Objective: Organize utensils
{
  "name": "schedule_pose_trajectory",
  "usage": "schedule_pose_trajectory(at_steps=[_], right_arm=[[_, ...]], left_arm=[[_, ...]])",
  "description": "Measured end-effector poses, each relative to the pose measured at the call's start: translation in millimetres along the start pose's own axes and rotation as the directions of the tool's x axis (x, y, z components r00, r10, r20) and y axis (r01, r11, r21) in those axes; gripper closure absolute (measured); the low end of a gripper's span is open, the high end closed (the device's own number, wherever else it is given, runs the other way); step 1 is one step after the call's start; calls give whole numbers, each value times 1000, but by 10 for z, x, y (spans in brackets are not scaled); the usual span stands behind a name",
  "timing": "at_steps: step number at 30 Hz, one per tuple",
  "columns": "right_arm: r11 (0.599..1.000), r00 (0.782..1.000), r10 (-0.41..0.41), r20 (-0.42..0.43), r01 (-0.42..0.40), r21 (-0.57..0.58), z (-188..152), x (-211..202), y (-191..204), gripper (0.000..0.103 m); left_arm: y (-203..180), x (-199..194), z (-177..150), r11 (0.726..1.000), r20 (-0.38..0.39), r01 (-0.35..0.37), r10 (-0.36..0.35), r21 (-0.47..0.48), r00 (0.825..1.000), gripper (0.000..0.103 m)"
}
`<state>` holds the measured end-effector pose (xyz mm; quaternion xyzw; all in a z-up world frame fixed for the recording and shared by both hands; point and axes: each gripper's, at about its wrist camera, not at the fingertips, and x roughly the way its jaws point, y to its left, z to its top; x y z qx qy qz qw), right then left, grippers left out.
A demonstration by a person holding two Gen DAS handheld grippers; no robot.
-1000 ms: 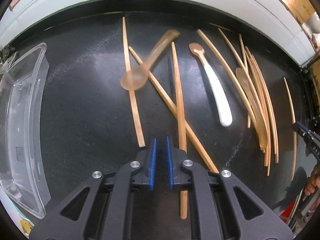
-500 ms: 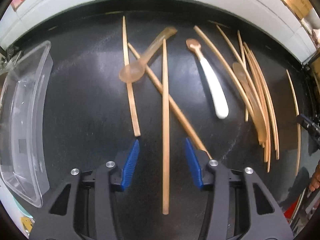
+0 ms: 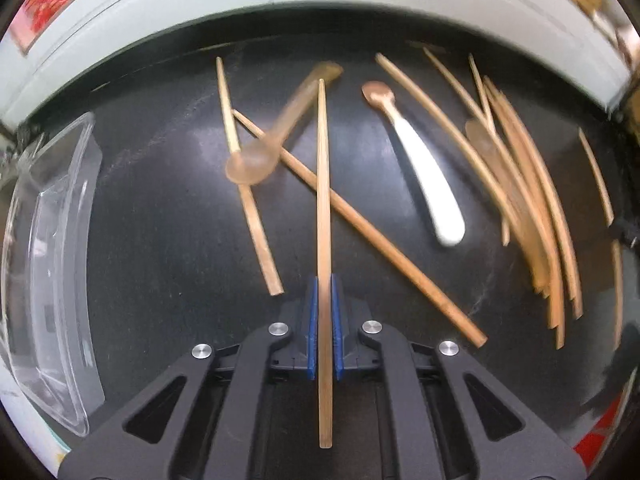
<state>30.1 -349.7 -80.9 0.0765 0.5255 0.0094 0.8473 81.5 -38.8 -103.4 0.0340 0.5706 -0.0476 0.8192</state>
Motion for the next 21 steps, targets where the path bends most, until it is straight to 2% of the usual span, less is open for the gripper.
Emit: schedule_pose_trajectory(at_steps=[2, 7, 11, 13, 17, 21], right_arm=[[1000, 1000, 4, 10, -4, -3, 7, -43, 8, 95], [999, 999, 34, 34, -33, -13, 48, -157, 107, 95], [994, 993, 97, 64, -94, -49, 154, -303, 378, 95], [988, 988, 141, 70, -136, -76, 192, -359, 579, 95], [951, 964, 262, 55, -248, -183, 201, -430, 1333, 95], [895, 929, 371, -9, -359, -266, 112, -414, 2204, 95]], left_arm=[[69, -226, 22, 1000, 55, 13, -13, -5, 998, 97], [153, -581, 118, 998, 106, 47, -43, -35, 993, 97], [282, -811, 102, 997, 129, 35, -26, -73, 991, 97], [463, -955, 34, 993, 143, 22, -5, -113, 990, 97], [1008, -1202, -67, 980, 166, -5, 39, -200, 985, 97], [1693, -1337, -198, 950, 171, -17, 74, -312, 983, 97]])
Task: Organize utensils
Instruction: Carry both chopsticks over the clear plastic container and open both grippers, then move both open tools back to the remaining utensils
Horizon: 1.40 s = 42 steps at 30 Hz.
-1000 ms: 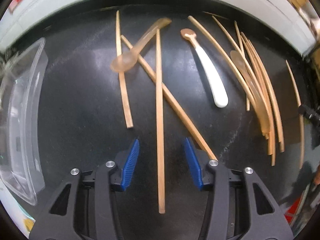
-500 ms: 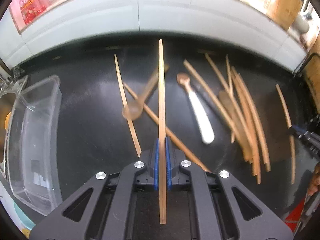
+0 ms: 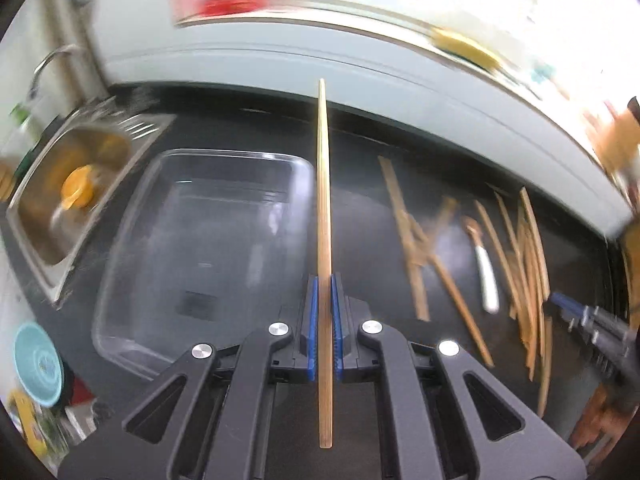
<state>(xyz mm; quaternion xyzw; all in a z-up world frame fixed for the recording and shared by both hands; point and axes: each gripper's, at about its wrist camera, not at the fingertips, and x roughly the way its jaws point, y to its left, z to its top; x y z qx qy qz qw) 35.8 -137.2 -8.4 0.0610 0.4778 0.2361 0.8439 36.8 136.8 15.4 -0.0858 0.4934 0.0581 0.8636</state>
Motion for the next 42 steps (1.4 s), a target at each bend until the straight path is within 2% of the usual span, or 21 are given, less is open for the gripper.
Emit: schedule_pose_trajectory(at_steps=[2, 5, 10, 13, 18, 25, 26, 27, 28, 29, 30, 31, 32, 33, 37, 39, 42], right_arm=[[997, 998, 53, -26, -55, -48, 54, 229, 443, 95], [990, 993, 103, -60, -108, -93, 126, 547, 1017, 95], [991, 987, 110, -119, -118, -63, 273, 1155, 1768, 95], [995, 989, 83, -126, -88, -40, 380, 1418, 1966, 95], [999, 992, 23, -124, -19, 33, 501, 1736, 2145, 95], [995, 990, -48, -131, 58, 75, 555, 2006, 2217, 95], [994, 991, -50, -122, 61, 86, 562, 2010, 2211, 95], [994, 993, -51, -110, 61, 92, 578, 1985, 2197, 95], [993, 993, -60, -97, 69, 91, 586, 1951, 2187, 95], [993, 994, -79, -77, 85, 82, 598, 1892, 2158, 87], [993, 993, -93, -66, 98, 67, 612, 1831, 2123, 71], [992, 992, -113, -52, 116, 54, 631, 1770, 2092, 17], [988, 988, -151, -3, 151, 42, 642, 1655, 2037, 7], [983, 982, -181, 60, 180, 27, 639, 1518, 1975, 7], [960, 957, -274, 96, 278, -27, 632, 1211, 1689, 7], [946, 941, -321, 108, 323, -7, 563, 1021, 1448, 7], [937, 933, -348, 94, 342, 74, 402, 791, 1027, 7]], left_arm=[[319, 0, 112, 999, -2, -1, 0, -34, 1000, 97], [658, 33, 289, 1000, 3, 7, -7, -29, 1000, 97], [1225, 295, 531, 998, -45, 51, -53, -43, 998, 97], [1491, 490, 553, 996, -88, 79, -81, -37, 993, 97], [1719, 728, 511, 993, -149, 117, -116, -7, 982, 97], [1745, 933, 423, 990, -217, 134, -122, 43, 968, 96], [1724, 944, 419, 991, -226, 117, -100, 64, 969, 93], [1713, 937, 419, 991, -231, 106, -86, 76, 969, 70], [1720, 902, 433, 991, -228, 111, -91, 76, 969, 20], [1743, 839, 456, 992, -206, 104, -88, 68, 975, 5], [1758, 772, 481, 993, -179, 90, -76, 71, 981, 6], [1775, 691, 527, 993, -155, 92, -79, 79, 985, 6], [1796, 641, 565, 993, -142, 94, -83, 76, 986, 6], [1816, 591, 602, 994, -128, 85, -76, 68, 989, 6], [1736, 408, 763, 996, -70, 76, -73, 38, 995, 6], [1597, 365, 797, 995, -58, 93, -91, 41, 994, 6], [1196, 346, 763, 989, -61, 134, -130, 67, 990, 6]])
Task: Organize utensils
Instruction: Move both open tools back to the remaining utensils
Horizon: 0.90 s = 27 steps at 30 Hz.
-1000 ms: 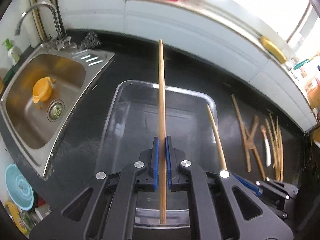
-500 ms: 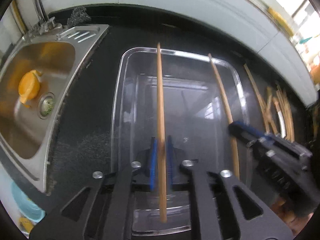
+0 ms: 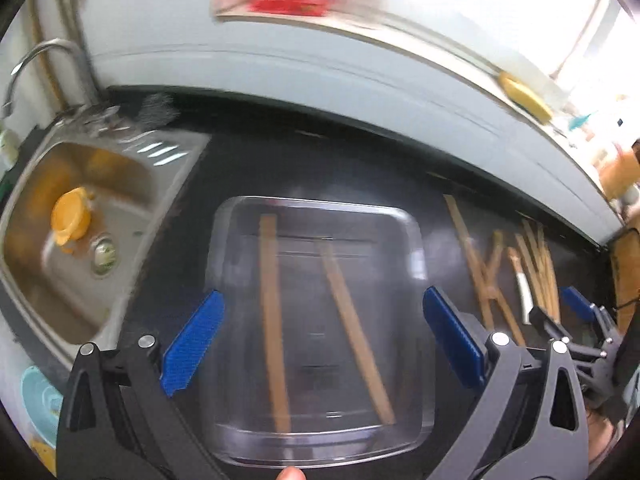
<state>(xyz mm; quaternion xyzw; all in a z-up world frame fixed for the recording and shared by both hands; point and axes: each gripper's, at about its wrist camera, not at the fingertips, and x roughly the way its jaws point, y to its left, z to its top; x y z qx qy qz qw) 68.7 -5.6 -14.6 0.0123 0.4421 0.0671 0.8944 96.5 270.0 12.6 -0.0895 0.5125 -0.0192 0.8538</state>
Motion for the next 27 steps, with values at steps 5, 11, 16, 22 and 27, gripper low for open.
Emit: schedule_pose_trajectory(at_steps=[5, 11, 16, 22, 27], right_arm=[[994, 997, -64, -49, 68, 86, -350, -156, -873, 7], [982, 991, -103, -90, 116, 146, -691, -379, -1925, 7], [977, 989, -98, -106, 116, 180, -832, -467, -2643, 7], [983, 990, -59, -128, 80, 164, -828, -443, -3007, 7], [987, 990, -34, -139, 54, 149, -785, -346, -3042, 7]], left_arm=[[-908, 261, -138, 995, -50, 47, -43, 88, 998, 6], [-1667, 800, -357, 996, -125, 12, -1, 86, 992, 6], [-1951, 1230, -493, 994, -174, -103, 109, 48, 979, 6], [-2257, 1492, -751, 978, -198, -188, 203, 91, 959, 6], [-2238, 1668, -844, 967, -208, -234, 251, 105, 945, 5]])
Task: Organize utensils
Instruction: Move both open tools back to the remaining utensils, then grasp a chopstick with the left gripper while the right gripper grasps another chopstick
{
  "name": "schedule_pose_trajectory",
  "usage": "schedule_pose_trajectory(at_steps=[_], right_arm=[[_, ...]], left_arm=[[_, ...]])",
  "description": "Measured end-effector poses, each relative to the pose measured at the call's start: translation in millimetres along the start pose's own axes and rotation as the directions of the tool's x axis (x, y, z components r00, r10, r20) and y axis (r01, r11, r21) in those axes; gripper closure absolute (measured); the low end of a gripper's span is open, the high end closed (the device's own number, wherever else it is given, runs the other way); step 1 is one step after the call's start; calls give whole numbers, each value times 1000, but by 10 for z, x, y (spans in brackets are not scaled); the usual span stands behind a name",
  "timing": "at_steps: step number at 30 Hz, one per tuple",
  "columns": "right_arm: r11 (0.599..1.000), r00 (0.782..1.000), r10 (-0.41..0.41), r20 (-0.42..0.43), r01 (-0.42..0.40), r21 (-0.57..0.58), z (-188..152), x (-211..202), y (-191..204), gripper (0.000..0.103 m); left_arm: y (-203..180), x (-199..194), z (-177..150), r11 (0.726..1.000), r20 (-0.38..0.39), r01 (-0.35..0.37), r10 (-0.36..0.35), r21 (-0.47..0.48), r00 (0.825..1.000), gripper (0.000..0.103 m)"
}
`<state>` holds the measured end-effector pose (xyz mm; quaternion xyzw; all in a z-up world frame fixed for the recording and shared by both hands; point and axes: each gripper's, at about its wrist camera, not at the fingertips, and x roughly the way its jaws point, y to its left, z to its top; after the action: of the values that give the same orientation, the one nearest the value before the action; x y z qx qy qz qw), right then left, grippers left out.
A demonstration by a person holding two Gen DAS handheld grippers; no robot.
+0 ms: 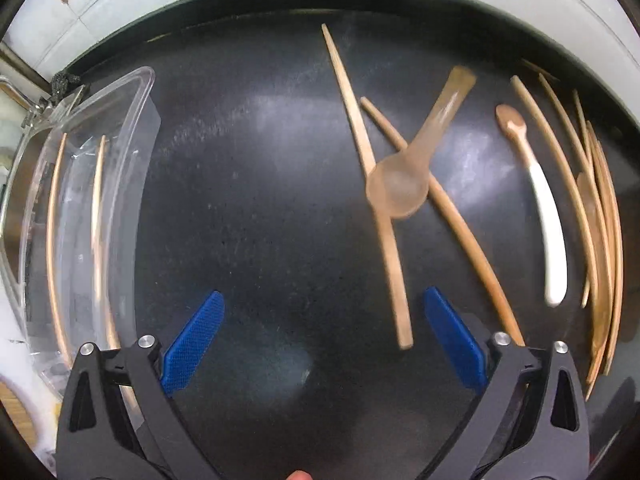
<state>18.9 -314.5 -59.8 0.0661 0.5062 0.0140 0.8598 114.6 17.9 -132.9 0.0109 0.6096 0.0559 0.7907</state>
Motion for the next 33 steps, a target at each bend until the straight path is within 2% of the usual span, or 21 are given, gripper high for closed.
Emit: schedule_pose_trajectory(at_steps=[4, 8, 11, 13, 16, 25, 28, 29, 33], right_arm=[[1000, 1000, 1, -15, 0, 22, 46, 81, -9, 7], [1000, 999, 13, -36, -12, 28, 100, 217, 11, 7], [1000, 999, 26, -38, -26, 17, 147, 319, 42, 7], [999, 999, 32, -42, -33, -10, 197, 419, 74, 7], [997, 999, -2, -52, -2, -74, 262, 570, 117, 7], [985, 992, -113, -60, 103, -140, 342, 830, 78, 10], [985, 992, -106, -69, 95, -146, 318, 884, 81, 11], [980, 988, -130, -79, 116, -161, 307, 927, 96, 11], [989, 993, -102, -63, 94, -118, 340, 972, 82, 11]], left_arm=[[53, 11, 117, 1000, 26, -25, 26, -13, 999, 5], [130, 59, 157, 997, 27, 25, -23, -75, 999, 5], [146, 60, 176, 997, 40, 35, -32, -68, 999, 6], [147, 35, 188, 998, 63, 39, -36, -46, 997, 16], [98, -39, 193, 999, 87, 46, -44, -11, 995, 31], [78, -64, 199, 999, 111, 53, -54, 11, 992, 30], [53, -91, 199, 999, 111, 52, -53, 11, 992, 30], [50, -94, 197, 999, 112, 51, -52, 12, 992, 30], [94, -34, 221, 999, 112, 50, -52, 16, 992, 30]])
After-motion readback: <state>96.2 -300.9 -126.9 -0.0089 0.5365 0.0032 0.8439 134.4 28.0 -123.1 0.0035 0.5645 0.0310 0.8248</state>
